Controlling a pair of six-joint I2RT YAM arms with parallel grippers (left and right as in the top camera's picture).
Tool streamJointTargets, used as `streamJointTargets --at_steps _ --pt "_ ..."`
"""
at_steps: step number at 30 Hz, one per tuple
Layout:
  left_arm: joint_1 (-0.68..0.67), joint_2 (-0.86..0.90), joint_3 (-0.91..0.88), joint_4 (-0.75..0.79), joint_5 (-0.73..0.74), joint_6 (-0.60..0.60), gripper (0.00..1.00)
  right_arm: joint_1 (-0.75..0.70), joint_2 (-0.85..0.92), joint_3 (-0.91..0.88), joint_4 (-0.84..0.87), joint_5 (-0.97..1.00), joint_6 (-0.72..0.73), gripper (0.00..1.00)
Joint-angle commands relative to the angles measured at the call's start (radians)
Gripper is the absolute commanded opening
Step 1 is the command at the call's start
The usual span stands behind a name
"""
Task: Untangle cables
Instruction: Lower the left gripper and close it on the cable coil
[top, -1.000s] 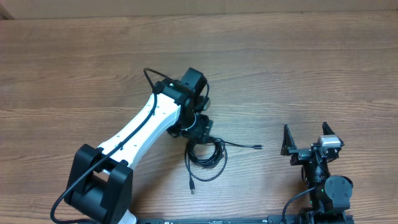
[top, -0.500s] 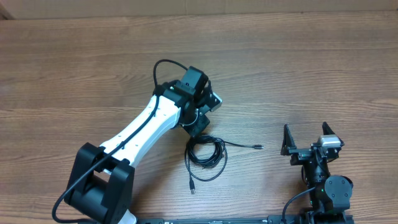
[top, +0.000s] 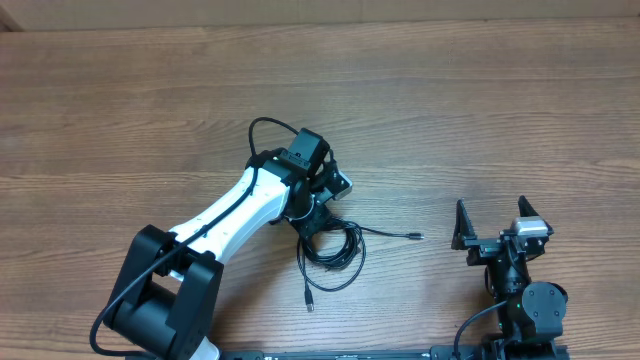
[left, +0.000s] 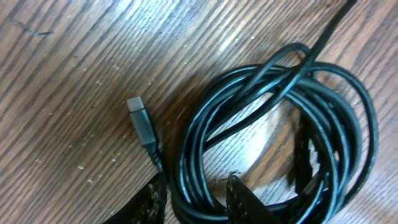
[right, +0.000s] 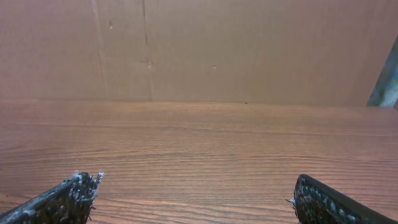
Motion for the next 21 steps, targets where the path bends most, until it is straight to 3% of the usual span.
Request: streamJointTargets --at_steps 1,21 --pt "-0.007 0.006 -0.005 0.017 0.049 0.018 0.29 -0.003 -0.011 -0.011 0.006 -0.003 -0.011 1.0" --pt "-0.007 0.006 -0.135 0.162 0.072 0.019 0.27 -0.003 -0.011 -0.011 0.006 -0.003 -0.011 1.0"
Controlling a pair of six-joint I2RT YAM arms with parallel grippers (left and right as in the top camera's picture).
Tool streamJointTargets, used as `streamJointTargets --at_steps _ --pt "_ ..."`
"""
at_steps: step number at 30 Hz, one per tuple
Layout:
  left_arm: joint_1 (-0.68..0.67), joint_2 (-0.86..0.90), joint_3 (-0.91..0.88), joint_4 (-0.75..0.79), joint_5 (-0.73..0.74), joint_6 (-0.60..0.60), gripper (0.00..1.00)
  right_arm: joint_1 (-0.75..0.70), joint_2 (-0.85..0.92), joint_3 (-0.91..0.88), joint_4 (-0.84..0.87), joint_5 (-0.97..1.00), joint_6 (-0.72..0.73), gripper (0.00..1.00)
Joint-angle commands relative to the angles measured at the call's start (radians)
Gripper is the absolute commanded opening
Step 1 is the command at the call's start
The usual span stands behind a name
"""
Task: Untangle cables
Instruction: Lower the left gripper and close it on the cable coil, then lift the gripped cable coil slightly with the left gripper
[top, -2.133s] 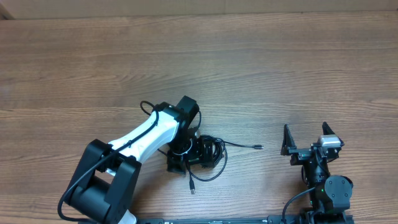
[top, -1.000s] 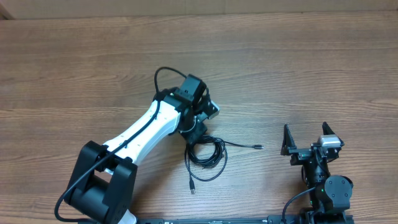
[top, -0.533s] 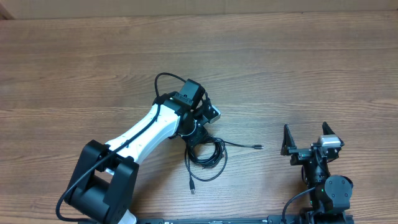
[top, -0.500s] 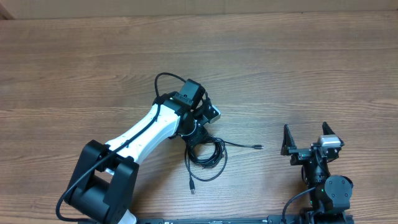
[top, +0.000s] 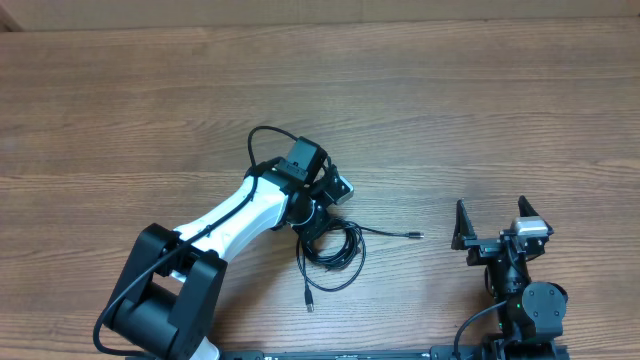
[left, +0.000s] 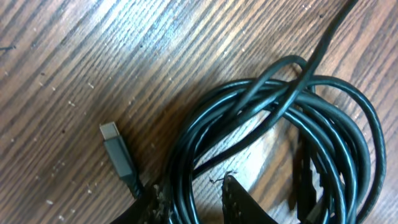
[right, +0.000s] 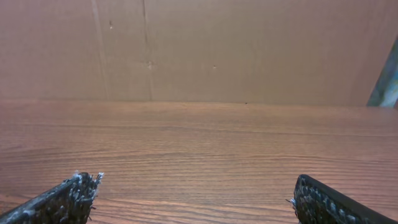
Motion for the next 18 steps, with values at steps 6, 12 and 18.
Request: streamJointTargets --at_steps 6,12,18 --pt "-0.008 0.006 -0.099 0.093 0.027 0.013 0.28 -0.003 -0.011 -0.011 0.006 -0.002 -0.011 1.0" --pt "-0.008 0.006 -0.13 0.13 0.019 -0.013 0.22 -0.003 -0.011 -0.011 0.006 -0.002 -0.011 1.0" --pt "-0.008 0.006 -0.129 0.177 0.019 -0.249 0.04 -0.003 -0.011 -0.011 0.006 -0.002 -0.011 1.0"
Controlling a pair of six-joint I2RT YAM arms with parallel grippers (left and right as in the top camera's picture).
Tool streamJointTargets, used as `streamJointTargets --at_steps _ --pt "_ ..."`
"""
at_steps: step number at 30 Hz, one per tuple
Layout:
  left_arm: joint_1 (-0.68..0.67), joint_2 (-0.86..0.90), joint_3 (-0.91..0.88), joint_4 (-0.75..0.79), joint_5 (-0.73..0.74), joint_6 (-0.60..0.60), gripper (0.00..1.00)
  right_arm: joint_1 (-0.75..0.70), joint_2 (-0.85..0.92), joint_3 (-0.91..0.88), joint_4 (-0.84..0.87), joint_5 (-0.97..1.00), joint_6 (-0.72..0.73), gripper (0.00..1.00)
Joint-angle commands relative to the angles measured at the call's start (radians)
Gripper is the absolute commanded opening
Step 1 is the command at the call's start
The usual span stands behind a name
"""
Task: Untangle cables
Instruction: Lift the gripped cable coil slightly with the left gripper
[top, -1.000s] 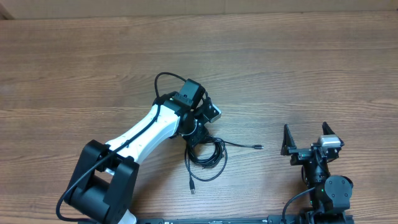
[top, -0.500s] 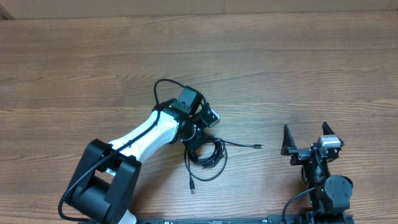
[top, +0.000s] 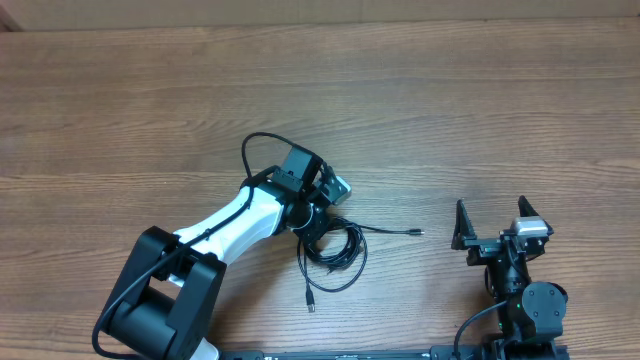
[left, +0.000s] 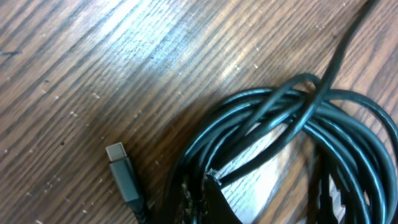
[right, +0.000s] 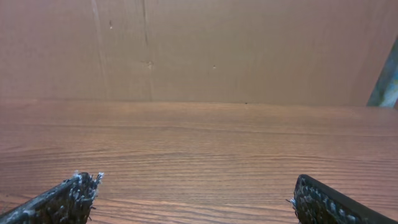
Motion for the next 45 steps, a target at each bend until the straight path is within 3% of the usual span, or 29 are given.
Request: streamJointTargets --at_steps 1,9,13,18,19,20,21,22,26,28,29,32,33,35,39,45 --pt "-0.01 0.024 -0.035 0.027 0.002 -0.246 0.04 -0.003 -0.011 -0.011 0.006 -0.002 -0.011 1.0" --pt "-0.01 0.023 0.077 0.042 -0.046 -0.832 0.04 -0.003 -0.011 -0.011 0.006 -0.002 -0.011 1.0" --pt "-0.01 0.023 0.176 0.038 0.032 -0.925 0.04 -0.003 -0.011 -0.011 0.007 -0.002 -0.011 1.0" --pt "-0.01 0.023 0.28 -0.003 0.051 -0.84 0.05 -0.003 -0.011 -0.011 0.006 -0.002 -0.011 1.0" --pt "-0.01 0.023 0.29 -0.009 0.052 -0.787 0.12 -0.003 -0.011 -0.011 0.006 -0.002 -0.011 1.0" --pt "-0.01 0.023 0.296 -0.015 0.052 -0.724 0.34 -0.003 -0.011 -0.011 0.007 -0.002 -0.011 1.0" --pt "-0.01 0.023 0.296 -0.031 0.052 -0.648 0.74 -0.003 -0.011 -0.011 0.007 -0.002 -0.011 1.0" --pt "-0.01 0.023 0.296 -0.063 0.051 -0.557 1.0 -0.003 -0.011 -0.011 0.007 -0.002 -0.011 1.0" --pt "-0.01 0.024 0.29 -0.247 0.051 -0.241 1.0 -0.003 -0.011 -0.011 0.007 -0.002 -0.011 1.0" --pt "-0.01 0.024 0.276 -0.277 0.051 -0.174 1.0 -0.003 -0.011 -0.011 0.006 -0.002 -0.011 1.0" --pt "-0.01 0.024 0.266 -0.277 0.051 -0.144 0.93 -0.003 -0.011 -0.011 0.006 -0.002 -0.011 1.0" --pt "-0.01 0.024 0.233 -0.252 0.023 -0.111 0.43 -0.003 -0.011 -0.011 0.006 -0.002 -0.011 1.0" --pt "-0.01 0.024 0.217 -0.237 0.003 -0.112 0.34 -0.003 -0.011 -0.011 0.006 -0.002 -0.011 1.0" --pt "-0.01 0.024 0.188 -0.207 -0.024 -0.111 0.34 -0.003 -0.011 -0.011 0.006 -0.002 -0.011 1.0" --pt "-0.01 0.024 0.119 -0.124 -0.05 -0.111 0.45 -0.003 -0.011 -0.011 0.007 -0.002 -0.011 1.0" --pt "-0.01 0.024 0.063 -0.041 -0.049 -0.112 0.39 -0.003 -0.011 -0.011 0.006 -0.002 -0.011 1.0"
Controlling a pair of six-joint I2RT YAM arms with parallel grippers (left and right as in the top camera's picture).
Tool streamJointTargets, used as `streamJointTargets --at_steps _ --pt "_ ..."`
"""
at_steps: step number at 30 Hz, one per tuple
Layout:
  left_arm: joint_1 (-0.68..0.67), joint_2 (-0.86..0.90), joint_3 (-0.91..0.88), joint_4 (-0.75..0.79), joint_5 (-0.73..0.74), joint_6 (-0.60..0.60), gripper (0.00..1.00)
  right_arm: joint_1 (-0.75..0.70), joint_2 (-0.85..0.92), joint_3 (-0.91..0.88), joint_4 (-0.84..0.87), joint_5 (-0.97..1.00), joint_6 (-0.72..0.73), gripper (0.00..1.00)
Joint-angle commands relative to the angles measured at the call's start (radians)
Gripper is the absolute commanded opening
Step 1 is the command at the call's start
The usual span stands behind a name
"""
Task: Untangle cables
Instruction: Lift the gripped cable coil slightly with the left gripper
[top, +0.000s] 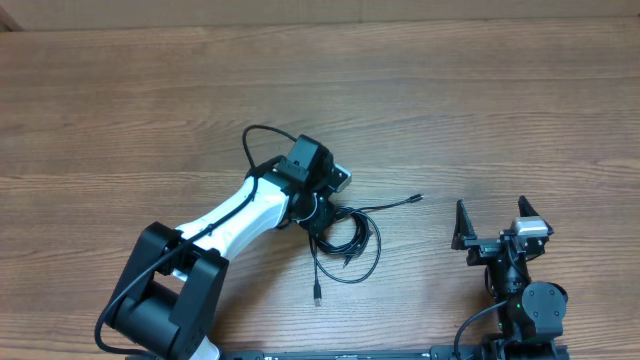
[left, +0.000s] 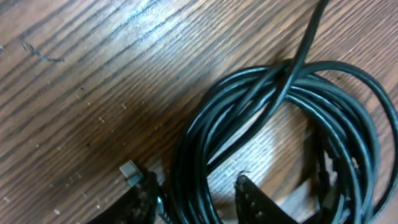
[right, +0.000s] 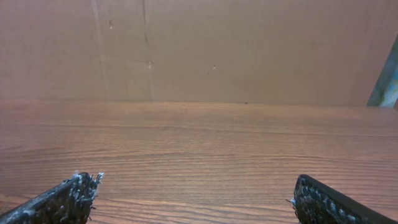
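Observation:
A coil of thin black cables (top: 349, 238) lies on the wooden table just right of my left gripper (top: 320, 215). One loose end (top: 416, 198) points right, another end (top: 317, 296) trails toward the front. In the left wrist view the coil (left: 280, 118) fills the frame. Several of its strands pass between the fingers of my left gripper (left: 196, 190), whose jaws stand apart, with wood showing beside the right finger. A grey plug (left: 129, 169) lies by the left finger. My right gripper (top: 490, 215) (right: 193, 186) is open and empty, far right of the coil.
The brown wooden table (top: 480, 110) stretches all round. A cardboard wall (right: 199, 50) closes off the far edge. The left arm's own black lead (top: 262, 135) loops above its wrist.
The coil has shifted right and up, and its thin loose end now points up-right. My left gripper's jaws, then close together on strands, now stand wider apart. The right arm is unchanged.
My left gripper first stood with its jaws apart over the coil's left edge, the plug lying clear to the left. Its jaws then came closer around strands, nearly together 1.5 s ago. Now the coil sits further right, the jaws are apart again. The right gripper stayed open throughout.

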Motion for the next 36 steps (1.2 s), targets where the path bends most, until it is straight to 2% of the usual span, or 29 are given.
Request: streamJointTargets --at_steps 1,8,10,13,17,18,20,22,24,25,26,27,28,30,31,32,33,34,36 --pt "-0.003 0.002 -0.03 0.032 -0.016 0.026 0.38 -0.003 -0.011 -0.011 0.007 -0.002 -0.011 1.0" --pt "-0.003 0.002 -0.125 0.134 -0.016 0.007 0.36 -0.003 -0.011 -0.011 0.007 -0.002 -0.011 1.0" --pt "-0.003 0.002 -0.143 0.154 -0.015 -0.042 0.29 -0.003 -0.011 -0.011 0.007 -0.002 -0.011 1.0" --pt "-0.003 0.002 -0.147 0.155 -0.016 -0.132 0.06 -0.003 -0.011 -0.011 0.007 -0.002 -0.011 1.0" --pt "0.001 0.002 -0.14 0.167 -0.017 -0.285 0.04 -0.003 -0.011 -0.011 0.007 -0.002 -0.011 1.0" --pt "0.005 0.002 -0.129 0.164 -0.016 -0.35 0.04 -0.003 -0.011 -0.011 0.007 -0.002 -0.011 1.0" --pt "0.023 0.002 -0.06 0.095 -0.008 -0.684 0.04 -0.003 -0.011 -0.011 0.007 -0.002 -0.011 1.0" --pt "0.033 0.002 -0.013 0.032 0.031 -0.913 0.04 -0.003 -0.011 -0.011 0.007 -0.002 -0.011 1.0" --pt "0.037 0.002 0.023 0.007 0.138 -1.146 0.04 -0.003 -0.011 -0.011 0.007 -0.002 -0.011 1.0" --pt "0.037 0.002 0.029 0.011 0.19 -1.214 0.04 -0.003 -0.011 -0.011 0.007 -0.002 -0.011 1.0" --pt "0.037 0.002 0.032 0.025 0.248 -1.276 0.09 -0.003 -0.011 -0.011 0.007 -0.002 -0.011 1.0" --pt "0.037 0.002 0.032 0.045 0.281 -1.295 0.24 -0.003 -0.011 -0.011 0.007 -0.002 -0.011 1.0" --pt "0.036 0.002 0.032 0.063 0.289 -1.288 0.44 -0.003 -0.011 -0.011 0.007 -0.002 -0.011 1.0" --pt "0.035 0.002 0.032 0.071 0.27 -1.199 0.84 -0.003 -0.011 -0.011 0.007 -0.002 -0.011 1.0" --pt "0.035 0.002 0.032 0.068 0.259 -1.118 0.91 -0.003 -0.011 -0.011 0.007 -0.002 -0.011 1.0" --pt "0.035 0.002 0.032 0.066 0.251 -1.046 0.96 -0.003 -0.011 -0.011 0.007 -0.002 -0.011 1.0" --pt "0.035 0.002 0.032 0.063 0.238 -0.965 0.97 -0.003 -0.011 -0.011 0.007 -0.002 -0.011 1.0" --pt "0.035 0.002 0.032 0.062 0.224 -0.891 0.92 -0.003 -0.011 -0.011 0.007 -0.002 -0.011 1.0" --pt "0.035 0.002 0.032 0.057 0.195 -0.776 0.77 -0.003 -0.011 -0.011 0.007 -0.002 -0.011 1.0"
